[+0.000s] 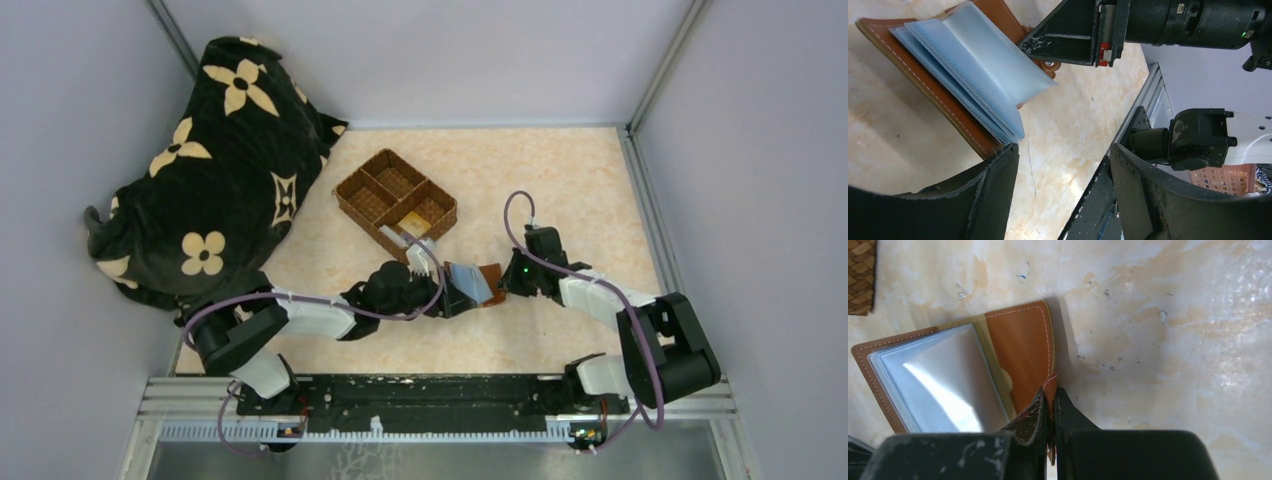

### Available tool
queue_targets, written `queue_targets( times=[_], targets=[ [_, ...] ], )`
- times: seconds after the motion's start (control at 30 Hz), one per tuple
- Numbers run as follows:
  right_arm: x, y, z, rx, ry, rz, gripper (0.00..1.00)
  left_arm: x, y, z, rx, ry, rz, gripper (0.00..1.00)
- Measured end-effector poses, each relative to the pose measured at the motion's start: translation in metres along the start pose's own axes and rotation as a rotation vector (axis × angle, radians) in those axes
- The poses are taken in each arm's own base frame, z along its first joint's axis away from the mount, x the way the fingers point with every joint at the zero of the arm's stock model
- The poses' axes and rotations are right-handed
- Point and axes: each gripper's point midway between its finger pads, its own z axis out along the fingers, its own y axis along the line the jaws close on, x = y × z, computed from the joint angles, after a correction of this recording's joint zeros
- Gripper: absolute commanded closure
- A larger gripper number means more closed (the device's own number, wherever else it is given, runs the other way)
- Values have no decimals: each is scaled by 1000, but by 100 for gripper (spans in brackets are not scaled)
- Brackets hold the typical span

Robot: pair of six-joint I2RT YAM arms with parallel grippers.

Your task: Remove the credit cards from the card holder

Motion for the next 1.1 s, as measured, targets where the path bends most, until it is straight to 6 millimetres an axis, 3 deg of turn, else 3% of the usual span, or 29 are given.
queue_targets(
  times=[0.23, 0.4, 0.53, 0.77, 0.9, 1.03, 1.1],
  targets=[
    [0, 8, 5, -63, -18, -3, 97, 3, 0, 16, 4, 27, 7, 26],
    [-1, 13, 6, -95, -22, -5, 60, 12, 8, 20, -7, 59, 1, 27],
    [-4, 21, 2, -131, -33, -18, 44, 15, 9, 21, -8, 69, -2, 26],
    [1, 8, -13, -61, -31, -42, 43, 14, 9, 21, -4, 65, 0, 27],
    [6, 1, -21, -28, -22, -48, 45, 13, 9, 25, -9, 64, 7, 26],
    [10, -5, -24, 0, -8, -58, 91, 10, 12, 32, -29, 66, 33, 26],
    [11, -8, -25, 10, -5, -63, 100, 7, 11, 37, -37, 66, 52, 26]
  ],
)
